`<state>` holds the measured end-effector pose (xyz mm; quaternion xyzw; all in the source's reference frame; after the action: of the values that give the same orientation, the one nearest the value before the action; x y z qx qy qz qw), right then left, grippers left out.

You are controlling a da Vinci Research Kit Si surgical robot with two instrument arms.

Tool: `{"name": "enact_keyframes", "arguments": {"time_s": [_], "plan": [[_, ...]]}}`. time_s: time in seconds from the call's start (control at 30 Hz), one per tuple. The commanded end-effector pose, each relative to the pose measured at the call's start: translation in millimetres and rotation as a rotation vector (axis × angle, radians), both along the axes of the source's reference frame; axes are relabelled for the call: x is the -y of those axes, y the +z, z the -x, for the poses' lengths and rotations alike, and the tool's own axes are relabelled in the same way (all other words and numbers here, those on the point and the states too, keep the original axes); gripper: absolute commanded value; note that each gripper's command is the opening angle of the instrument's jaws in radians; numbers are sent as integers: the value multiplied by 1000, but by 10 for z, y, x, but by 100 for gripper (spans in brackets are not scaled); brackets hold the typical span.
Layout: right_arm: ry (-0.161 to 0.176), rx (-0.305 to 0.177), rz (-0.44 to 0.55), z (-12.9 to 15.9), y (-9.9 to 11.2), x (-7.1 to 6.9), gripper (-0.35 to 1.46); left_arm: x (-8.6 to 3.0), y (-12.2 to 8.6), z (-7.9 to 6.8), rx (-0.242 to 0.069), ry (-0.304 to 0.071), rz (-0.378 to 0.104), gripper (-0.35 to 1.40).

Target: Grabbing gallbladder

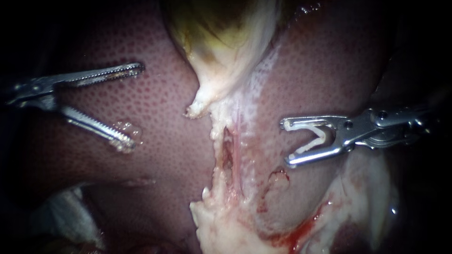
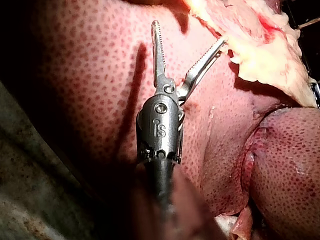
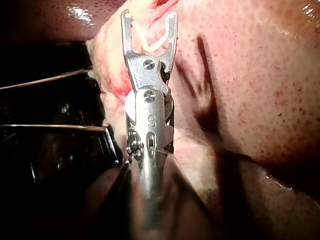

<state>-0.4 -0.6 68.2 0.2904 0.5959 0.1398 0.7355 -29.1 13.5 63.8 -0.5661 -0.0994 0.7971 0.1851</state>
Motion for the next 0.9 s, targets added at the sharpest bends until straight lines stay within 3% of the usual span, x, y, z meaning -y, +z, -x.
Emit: {"name": "enact_keyframes", "arguments": {"time_s": [0.03, 0.2, 0.3, 0.4, 0.47, 0.9], "plan": [[0, 0, 0, 0, 0, 0, 53, 0, -1, 0, -1, -2, 0, 103], [0, 0, 0, 0, 1, -1, 53, 2, -5, 2, -13, -22, 5, 99], [0, 0, 0, 0, 2, -1, 53, 5, -9, 4, -9, -48, -49, 93], [0, 0, 0, 0, 2, -2, 53, 7, -11, 8, -18, -74, -73, 84], [1, 0, 0, 0, 3, -2, 53, 8, -12, 14, -19, -88, -94, 72], [1, 0, 0, 0, 3, -2, 53, 8, 3, 59, -33, -143, -150, 44]]}}
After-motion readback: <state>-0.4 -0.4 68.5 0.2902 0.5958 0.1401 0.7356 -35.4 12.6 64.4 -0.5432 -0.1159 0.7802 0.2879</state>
